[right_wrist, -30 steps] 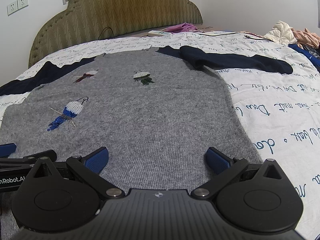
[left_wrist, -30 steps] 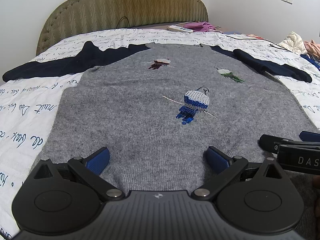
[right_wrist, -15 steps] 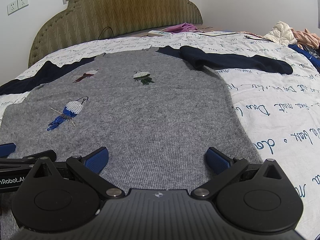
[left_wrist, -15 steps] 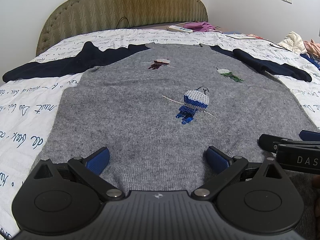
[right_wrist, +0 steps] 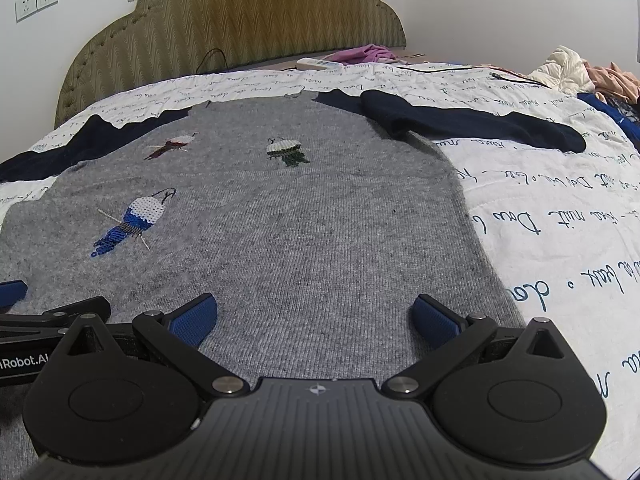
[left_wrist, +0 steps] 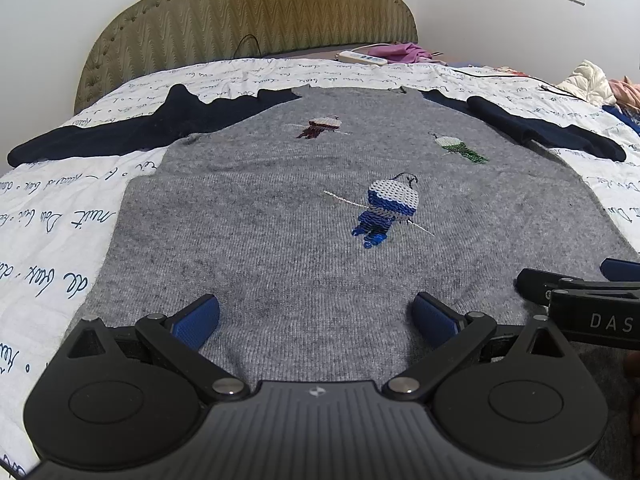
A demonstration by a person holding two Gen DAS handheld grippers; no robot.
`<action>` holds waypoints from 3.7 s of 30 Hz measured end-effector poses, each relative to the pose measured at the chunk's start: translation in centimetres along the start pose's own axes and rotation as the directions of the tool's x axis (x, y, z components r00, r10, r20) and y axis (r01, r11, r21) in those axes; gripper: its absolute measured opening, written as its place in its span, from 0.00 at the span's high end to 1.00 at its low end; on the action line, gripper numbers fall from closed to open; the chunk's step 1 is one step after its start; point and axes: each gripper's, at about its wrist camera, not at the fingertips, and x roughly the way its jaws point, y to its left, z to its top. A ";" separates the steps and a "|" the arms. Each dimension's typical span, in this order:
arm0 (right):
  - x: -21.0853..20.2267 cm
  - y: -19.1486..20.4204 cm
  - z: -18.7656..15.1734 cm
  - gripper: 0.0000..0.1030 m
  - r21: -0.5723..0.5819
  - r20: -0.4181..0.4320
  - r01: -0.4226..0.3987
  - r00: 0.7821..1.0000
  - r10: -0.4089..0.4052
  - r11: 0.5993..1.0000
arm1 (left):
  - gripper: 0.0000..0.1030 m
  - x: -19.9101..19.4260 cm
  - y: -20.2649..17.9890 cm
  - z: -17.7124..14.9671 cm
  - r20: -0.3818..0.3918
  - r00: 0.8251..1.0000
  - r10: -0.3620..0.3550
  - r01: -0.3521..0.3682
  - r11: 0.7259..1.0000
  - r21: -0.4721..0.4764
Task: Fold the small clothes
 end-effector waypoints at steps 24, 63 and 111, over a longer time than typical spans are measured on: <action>0.1 0.2 0.4 0.01 -0.009 -0.026 0.008 1.000 -0.008 1.000 | 0.00 0.1 0.2 1.0 -0.061 0.998 -0.005 0.004 1.000 -0.003; 8.7 -18.2 17.3 0.03 0.379 0.133 -0.194 0.979 0.154 0.905 | 0.00 9.5 0.9 12.6 -0.039 0.994 -0.105 0.102 0.991 -0.091; 11.4 -2.2 14.6 0.57 0.131 0.119 -0.545 0.838 0.533 0.828 | 0.00 17.9 4.3 13.9 0.125 0.705 -0.698 0.538 0.410 -0.737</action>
